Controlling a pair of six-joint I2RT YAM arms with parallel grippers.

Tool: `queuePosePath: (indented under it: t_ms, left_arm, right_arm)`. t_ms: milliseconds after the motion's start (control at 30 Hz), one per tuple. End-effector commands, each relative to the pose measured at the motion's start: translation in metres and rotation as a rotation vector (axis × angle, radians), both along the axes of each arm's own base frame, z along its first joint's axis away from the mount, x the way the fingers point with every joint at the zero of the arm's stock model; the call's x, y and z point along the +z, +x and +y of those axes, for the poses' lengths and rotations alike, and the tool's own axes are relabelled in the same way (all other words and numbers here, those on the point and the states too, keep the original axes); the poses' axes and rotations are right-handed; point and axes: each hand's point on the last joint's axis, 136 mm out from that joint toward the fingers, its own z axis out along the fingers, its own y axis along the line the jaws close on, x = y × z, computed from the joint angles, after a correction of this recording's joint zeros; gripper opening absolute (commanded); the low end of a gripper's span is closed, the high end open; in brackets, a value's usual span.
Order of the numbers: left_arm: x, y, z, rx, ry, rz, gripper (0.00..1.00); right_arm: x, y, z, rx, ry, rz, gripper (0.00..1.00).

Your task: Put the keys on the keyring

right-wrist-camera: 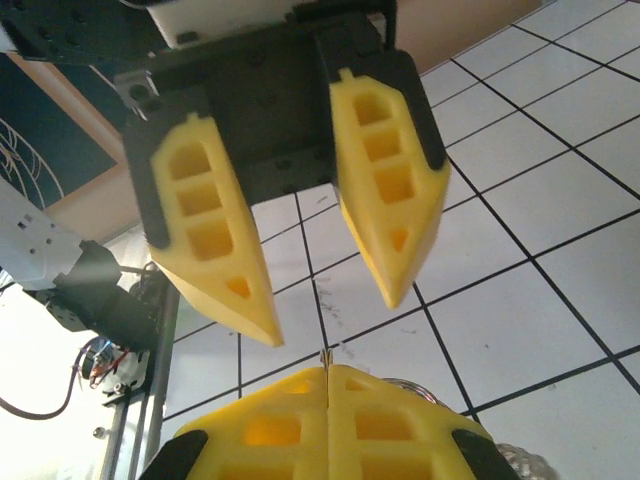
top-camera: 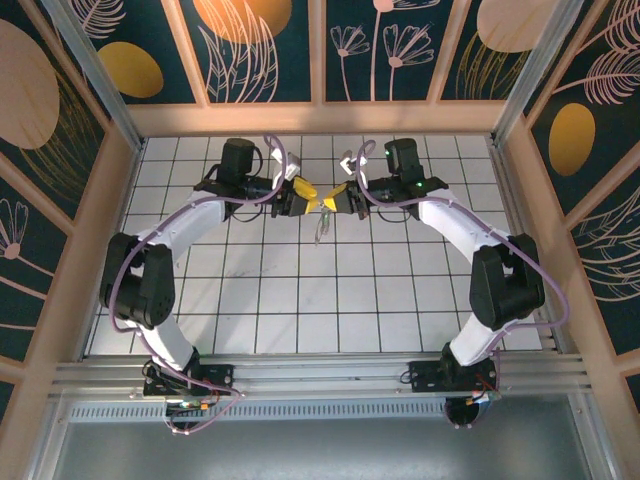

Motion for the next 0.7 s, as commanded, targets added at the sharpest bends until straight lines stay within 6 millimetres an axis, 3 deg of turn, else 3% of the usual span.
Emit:
queuePosePath:
  t_ms: [0,333,667]
  left_arm:
    - [0.003,-0.003,-0.003,-0.049,-0.023,-0.002,0.37]
    - [0.003,-0.009,-0.011,-0.086,-0.033,0.007,0.35]
    - [-0.002,-0.015,-0.018,-0.128,-0.035,0.025,0.23]
  right_arm:
    - [0.031,-0.008,0.005,0.056,0.055,-0.082,0.0]
    - [0.033,-0.009,0.01,0.062,0.062,-0.087,0.0]
    - [0.031,-0.007,0.012,0.052,0.061,-0.088,0.0]
